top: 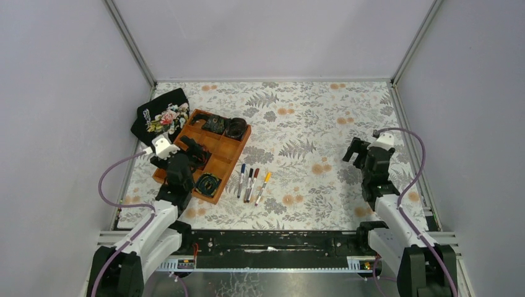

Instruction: Insert the pens into the pen caps

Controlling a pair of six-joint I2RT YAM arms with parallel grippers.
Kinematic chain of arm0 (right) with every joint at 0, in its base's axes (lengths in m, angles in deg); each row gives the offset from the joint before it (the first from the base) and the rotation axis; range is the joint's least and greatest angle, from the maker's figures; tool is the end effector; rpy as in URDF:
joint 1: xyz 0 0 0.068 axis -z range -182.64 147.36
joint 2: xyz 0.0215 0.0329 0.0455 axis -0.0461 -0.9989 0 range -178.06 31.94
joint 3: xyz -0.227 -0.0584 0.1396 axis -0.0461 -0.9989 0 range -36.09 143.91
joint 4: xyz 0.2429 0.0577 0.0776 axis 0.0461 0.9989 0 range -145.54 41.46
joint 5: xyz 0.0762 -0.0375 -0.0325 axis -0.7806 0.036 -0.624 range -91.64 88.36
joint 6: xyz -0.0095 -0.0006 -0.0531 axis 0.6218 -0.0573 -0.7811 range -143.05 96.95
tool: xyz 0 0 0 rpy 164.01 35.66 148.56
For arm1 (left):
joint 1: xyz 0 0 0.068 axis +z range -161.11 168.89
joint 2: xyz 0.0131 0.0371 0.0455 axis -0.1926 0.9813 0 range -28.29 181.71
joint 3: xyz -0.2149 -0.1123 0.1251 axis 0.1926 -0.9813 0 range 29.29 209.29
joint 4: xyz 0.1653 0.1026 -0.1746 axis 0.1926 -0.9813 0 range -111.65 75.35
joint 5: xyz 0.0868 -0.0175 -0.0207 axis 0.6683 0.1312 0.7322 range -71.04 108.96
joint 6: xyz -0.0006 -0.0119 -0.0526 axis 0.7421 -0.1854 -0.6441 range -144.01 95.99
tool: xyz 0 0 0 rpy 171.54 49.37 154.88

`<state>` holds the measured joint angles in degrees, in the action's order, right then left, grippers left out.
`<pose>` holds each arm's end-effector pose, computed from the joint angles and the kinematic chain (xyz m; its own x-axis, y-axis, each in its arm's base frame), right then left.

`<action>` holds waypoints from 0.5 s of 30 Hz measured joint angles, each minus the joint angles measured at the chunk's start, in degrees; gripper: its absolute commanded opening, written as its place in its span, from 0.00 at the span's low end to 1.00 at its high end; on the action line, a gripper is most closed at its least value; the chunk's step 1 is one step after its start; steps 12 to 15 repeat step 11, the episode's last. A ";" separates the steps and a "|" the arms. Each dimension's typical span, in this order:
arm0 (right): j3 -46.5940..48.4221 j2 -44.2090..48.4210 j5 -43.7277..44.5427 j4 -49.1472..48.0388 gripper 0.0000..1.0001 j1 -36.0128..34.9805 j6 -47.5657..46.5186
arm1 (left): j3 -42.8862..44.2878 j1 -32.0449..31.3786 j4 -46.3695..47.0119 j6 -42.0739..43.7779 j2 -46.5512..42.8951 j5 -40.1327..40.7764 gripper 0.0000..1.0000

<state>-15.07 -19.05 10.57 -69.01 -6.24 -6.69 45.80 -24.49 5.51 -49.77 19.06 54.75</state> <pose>0.2003 0.0050 0.2173 -0.2322 0.2612 -0.9369 0.2151 0.9532 0.2125 0.1831 -0.0221 0.2146 -0.0009 -0.3621 -0.9321 -0.4127 0.8492 -0.3295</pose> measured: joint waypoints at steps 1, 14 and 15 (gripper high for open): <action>-2.32 -0.20 1.16 -2.60 0.99 0.00 -0.66 | -1.14 0.00 0.90 0.70 0.28 0.68 1.00; -12.33 -12.24 7.30 -23.56 1.00 0.00 -5.31 | -5.49 0.00 15.08 7.91 10.49 4.37 1.00; -12.33 -12.24 7.30 -23.56 1.00 0.00 -5.31 | -5.49 0.00 15.08 7.91 10.49 4.37 1.00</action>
